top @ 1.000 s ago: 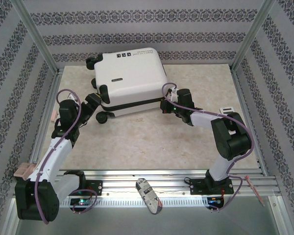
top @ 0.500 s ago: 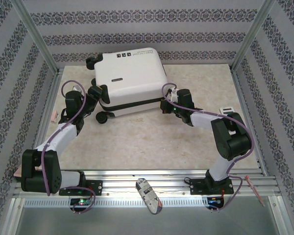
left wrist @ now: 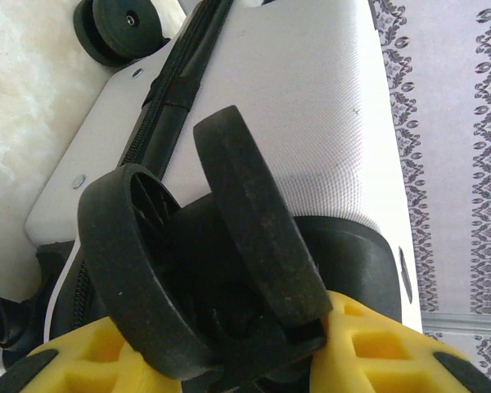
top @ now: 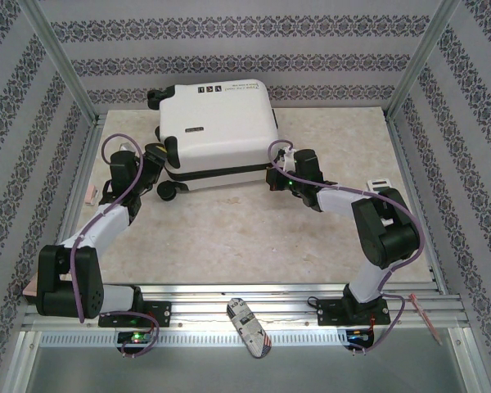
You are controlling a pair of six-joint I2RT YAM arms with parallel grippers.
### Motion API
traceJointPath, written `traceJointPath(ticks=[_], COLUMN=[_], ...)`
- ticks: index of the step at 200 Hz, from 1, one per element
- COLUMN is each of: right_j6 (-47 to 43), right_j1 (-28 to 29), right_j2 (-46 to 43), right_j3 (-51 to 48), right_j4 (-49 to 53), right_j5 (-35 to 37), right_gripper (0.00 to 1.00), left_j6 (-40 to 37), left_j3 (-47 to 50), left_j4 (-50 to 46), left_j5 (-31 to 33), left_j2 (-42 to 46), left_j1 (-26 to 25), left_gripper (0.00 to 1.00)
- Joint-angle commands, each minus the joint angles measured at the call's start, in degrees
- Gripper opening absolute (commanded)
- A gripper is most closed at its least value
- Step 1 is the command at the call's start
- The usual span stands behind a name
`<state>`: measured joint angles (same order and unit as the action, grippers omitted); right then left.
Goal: Pack the luggage
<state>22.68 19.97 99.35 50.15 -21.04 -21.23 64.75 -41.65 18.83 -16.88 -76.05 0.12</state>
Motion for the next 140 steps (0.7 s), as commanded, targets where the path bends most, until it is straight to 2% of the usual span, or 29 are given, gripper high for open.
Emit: traceJointPath(ticks=[1, 42, 90, 124, 140], right_j6=[-1.85, -3.34, -4.02, -7.75, -8.33], right_j1=[-1.52, -4.82, -7.29, -8.01, -8.02], right_j2=[-0.83, -0.66, 1.05, 3.44, 4.2], right_j3=[0.54, 1.35, 3.11, 4.59, 3.34], right_j4=[-0.89, 0.76, 1.55, -3.99, -10.66], right_j5=[1.09, 2.66, 2.96, -8.41, -14.66], right_gripper=[0.0, 0.0, 0.0, 0.0, 0.0], left_j6=[-5.21, -6.69, -10.87, -15.66, -17.81], left_j3=[-2.33, -0.66, -1.12, -5.37, -7.19], left_j4=[3.51, 2.39, -3.04, -8.33, -10.25], left_j5=[-1.23, -4.05, -7.71, -11.02, -12.36], left_j2=[-0.07, 0.67, 2.27, 1.27, 0.25], left_j1=[0.11, 3.03, 6.52, 7.82, 8.38], left_gripper=[0.3, 0.25, 0.23, 0.23, 0.23])
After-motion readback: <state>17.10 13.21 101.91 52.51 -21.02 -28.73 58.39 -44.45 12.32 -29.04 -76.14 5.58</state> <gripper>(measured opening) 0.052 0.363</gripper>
